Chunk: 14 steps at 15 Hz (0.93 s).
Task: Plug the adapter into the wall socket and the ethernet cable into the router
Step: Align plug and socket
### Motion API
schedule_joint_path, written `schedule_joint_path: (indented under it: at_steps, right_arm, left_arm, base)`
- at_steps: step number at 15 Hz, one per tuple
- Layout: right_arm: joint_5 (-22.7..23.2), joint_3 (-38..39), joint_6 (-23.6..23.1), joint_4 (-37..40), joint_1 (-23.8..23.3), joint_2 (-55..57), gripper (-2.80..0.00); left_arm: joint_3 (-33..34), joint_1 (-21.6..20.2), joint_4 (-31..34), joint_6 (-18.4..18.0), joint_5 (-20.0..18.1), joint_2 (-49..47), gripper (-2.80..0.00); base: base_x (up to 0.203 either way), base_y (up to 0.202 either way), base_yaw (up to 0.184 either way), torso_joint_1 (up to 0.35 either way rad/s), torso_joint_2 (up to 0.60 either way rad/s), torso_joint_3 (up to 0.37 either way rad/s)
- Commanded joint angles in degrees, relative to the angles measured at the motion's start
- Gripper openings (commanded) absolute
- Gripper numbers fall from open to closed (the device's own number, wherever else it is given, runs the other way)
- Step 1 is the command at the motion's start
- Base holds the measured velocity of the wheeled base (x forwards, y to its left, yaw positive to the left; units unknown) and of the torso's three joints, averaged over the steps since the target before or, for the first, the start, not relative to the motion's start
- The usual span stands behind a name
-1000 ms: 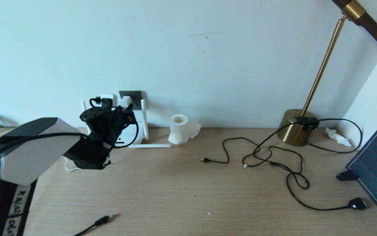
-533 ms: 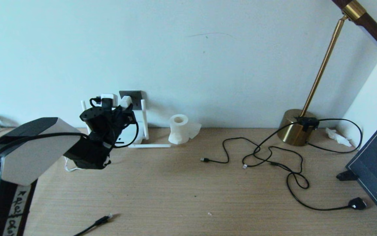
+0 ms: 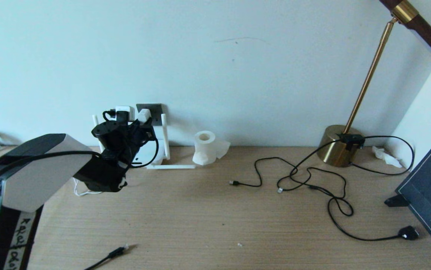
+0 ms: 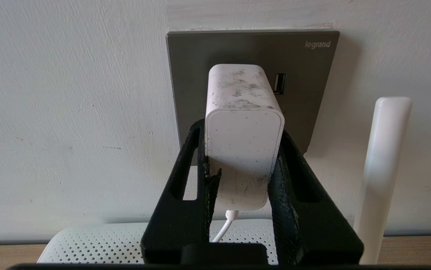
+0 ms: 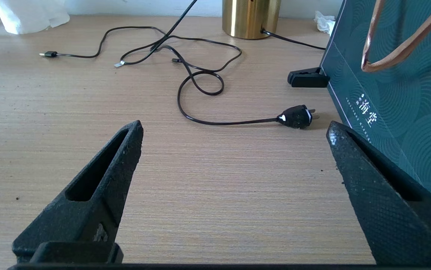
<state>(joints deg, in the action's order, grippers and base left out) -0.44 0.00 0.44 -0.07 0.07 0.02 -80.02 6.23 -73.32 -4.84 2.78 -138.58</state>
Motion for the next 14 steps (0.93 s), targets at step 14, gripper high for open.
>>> schedule_joint_path:
  at_steps: [14]
  right_arm:
    - [0.00,0.07,0.00,-0.01,0.01,-0.01,0.00]
  left_arm:
    - [-2.34,0.19,0.46,-0.08,1.35,-2.13,-2.80]
  base:
    - [0.000,0.000,0.000,0.000,0.00,0.000]
